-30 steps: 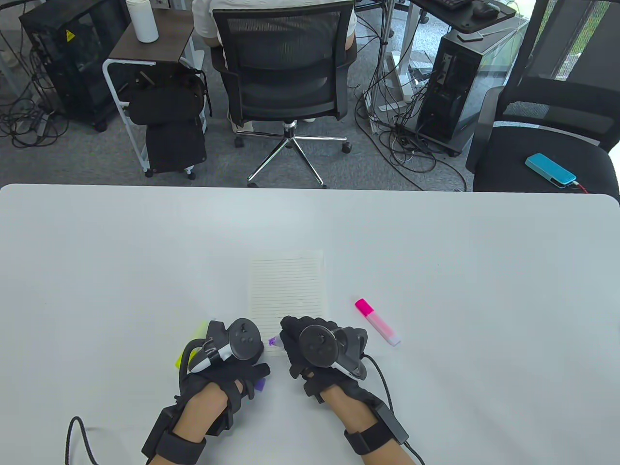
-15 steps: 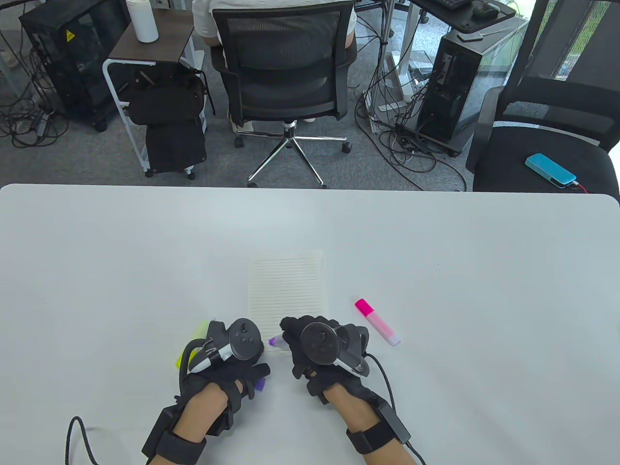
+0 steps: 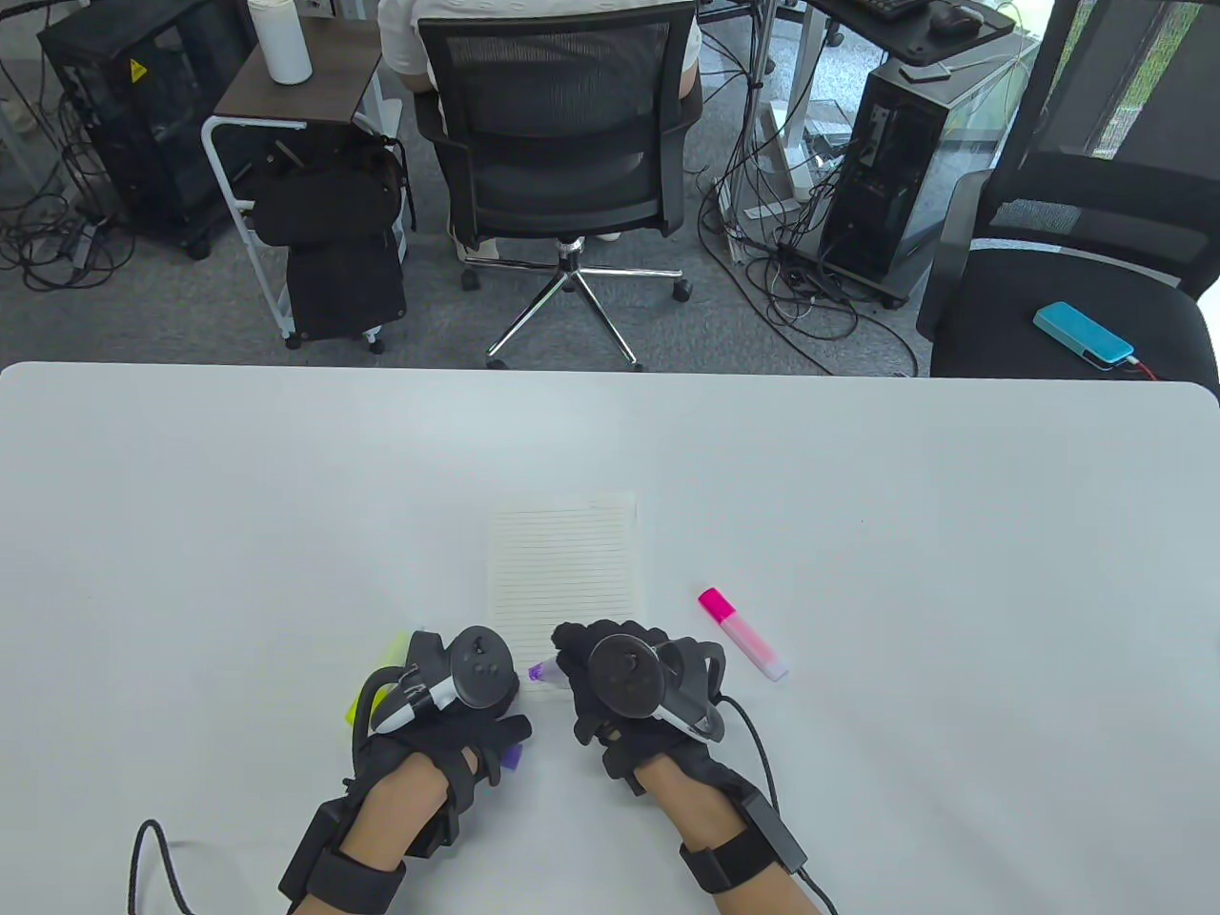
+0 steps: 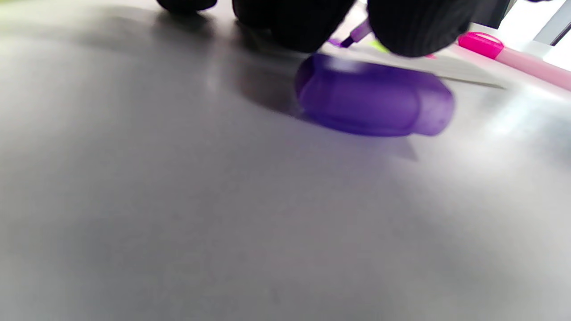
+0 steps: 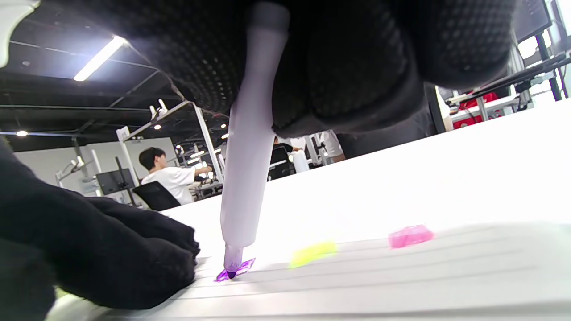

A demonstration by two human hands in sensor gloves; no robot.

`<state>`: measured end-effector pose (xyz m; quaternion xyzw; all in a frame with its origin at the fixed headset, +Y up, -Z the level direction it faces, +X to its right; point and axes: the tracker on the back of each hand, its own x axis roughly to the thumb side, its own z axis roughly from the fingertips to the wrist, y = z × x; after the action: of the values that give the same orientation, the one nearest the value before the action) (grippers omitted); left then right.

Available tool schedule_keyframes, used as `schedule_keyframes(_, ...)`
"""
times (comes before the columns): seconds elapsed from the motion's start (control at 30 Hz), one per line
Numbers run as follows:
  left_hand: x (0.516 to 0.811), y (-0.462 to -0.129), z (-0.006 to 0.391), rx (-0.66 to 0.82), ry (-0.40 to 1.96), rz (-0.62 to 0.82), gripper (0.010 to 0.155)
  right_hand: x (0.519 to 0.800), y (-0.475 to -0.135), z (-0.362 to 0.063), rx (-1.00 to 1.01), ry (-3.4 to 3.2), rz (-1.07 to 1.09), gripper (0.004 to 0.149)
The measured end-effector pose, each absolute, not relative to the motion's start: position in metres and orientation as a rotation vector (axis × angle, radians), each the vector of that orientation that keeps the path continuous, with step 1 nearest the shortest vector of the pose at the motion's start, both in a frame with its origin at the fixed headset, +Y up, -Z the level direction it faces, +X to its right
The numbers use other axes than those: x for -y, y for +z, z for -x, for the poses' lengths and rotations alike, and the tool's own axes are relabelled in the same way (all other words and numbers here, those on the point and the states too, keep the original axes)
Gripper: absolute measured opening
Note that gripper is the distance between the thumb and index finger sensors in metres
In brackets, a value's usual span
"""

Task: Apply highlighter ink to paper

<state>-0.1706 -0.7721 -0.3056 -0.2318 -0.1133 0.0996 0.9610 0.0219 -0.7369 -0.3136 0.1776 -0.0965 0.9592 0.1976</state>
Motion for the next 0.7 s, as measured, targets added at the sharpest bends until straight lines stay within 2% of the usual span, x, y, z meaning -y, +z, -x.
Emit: schedule_keyframes(0.7,0.7722,-0.3057,0.1705,0.229,0.201,0.469,0.066,0.7403,-0.3142,-0.0225,0.327,2.676,-0.482,0.033)
